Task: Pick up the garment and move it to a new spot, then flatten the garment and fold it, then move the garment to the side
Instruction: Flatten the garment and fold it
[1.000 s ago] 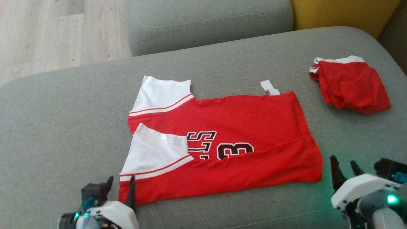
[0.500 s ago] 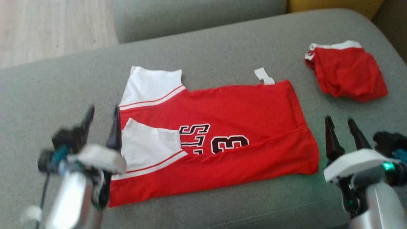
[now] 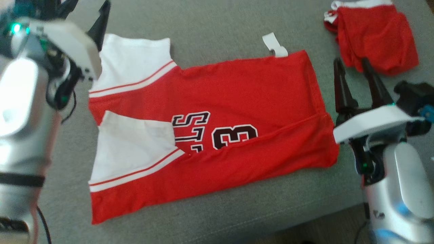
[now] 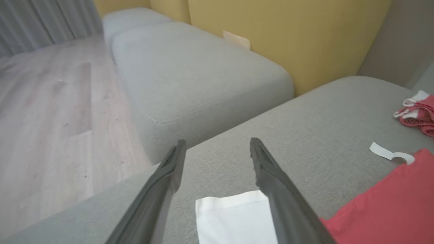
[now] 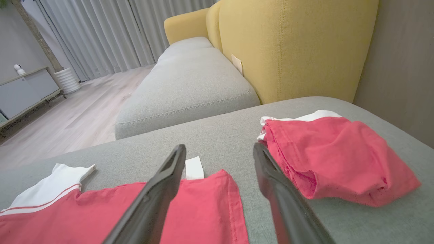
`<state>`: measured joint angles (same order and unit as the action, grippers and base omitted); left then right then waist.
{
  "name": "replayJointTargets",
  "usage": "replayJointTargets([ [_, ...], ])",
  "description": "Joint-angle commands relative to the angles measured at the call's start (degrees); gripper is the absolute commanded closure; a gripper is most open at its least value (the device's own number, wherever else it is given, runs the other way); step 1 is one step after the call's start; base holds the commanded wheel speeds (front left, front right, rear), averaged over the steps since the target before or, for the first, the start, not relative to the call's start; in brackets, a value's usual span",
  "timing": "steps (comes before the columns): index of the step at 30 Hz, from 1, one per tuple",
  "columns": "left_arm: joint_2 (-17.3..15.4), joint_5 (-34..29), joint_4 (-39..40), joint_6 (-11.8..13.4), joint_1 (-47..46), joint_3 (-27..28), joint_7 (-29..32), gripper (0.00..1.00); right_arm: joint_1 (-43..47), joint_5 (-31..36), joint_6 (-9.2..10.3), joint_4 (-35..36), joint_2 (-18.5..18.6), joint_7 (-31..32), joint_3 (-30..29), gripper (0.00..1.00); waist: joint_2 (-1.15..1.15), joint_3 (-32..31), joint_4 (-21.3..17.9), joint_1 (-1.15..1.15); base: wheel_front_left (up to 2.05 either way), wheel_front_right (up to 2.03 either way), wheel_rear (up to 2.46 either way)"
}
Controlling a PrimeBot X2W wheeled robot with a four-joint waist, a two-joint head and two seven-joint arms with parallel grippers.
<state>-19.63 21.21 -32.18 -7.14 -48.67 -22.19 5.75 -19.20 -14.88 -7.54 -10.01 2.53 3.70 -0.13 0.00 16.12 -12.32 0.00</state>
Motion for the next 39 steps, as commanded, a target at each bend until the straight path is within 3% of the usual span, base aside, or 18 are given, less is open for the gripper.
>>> replayJointTargets([
  [1, -4.1, 4.9, 0.3, -0.3, -5.7, -2.4, 3.5, 0.00, -2.8, -0.1, 0.05, 2.6, 0.3, -0.5, 1.9, 0.00, 0.00, 4.0, -1.9, 0.00, 0.00, 0.00, 0.00],
  [8, -11.4, 17.8, -2.8, -0.3, -15.7, -15.0, 13.8, 0.00, -6.6, -0.4, 0.05, 3.6, 0.3, -0.9, 4.2, 0.00, 0.00, 8.4, -3.7, 0.00, 0.00, 0.00, 0.00],
  [16, -16.5, 24.8, -5.8, -0.3, -21.0, -22.1, 16.8, 0.00, -8.0, -0.9, 0.05, 4.5, 0.3, -1.4, 5.9, 0.00, 0.00, 11.3, -5.1, 0.00, 0.00, 0.00, 0.00],
  [27, -18.8, 29.3, -11.4, -0.3, -23.2, -30.3, 20.4, 0.00, -7.5, -1.2, 0.05, 4.2, 0.3, -1.8, 5.9, 0.00, 0.00, 12.5, -5.7, 0.00, 0.00, 0.00, 0.00],
  [38, -17.4, 33.2, -14.5, -0.3, -24.7, -34.2, 25.4, 0.00, -8.4, -1.0, 0.05, 4.3, 0.3, -1.5, 5.6, 0.00, 0.00, 13.2, -5.7, 0.00, 0.00, 0.00, 0.00],
  [39, -17.3, 33.9, -14.3, -0.3, -24.6, -34.6, 26.2, 0.30, -8.5, -0.9, 0.05, 4.3, 0.3, -1.5, 5.5, 0.00, 0.00, 13.3, -5.6, 0.00, 0.00, 0.00, 0.00],
])
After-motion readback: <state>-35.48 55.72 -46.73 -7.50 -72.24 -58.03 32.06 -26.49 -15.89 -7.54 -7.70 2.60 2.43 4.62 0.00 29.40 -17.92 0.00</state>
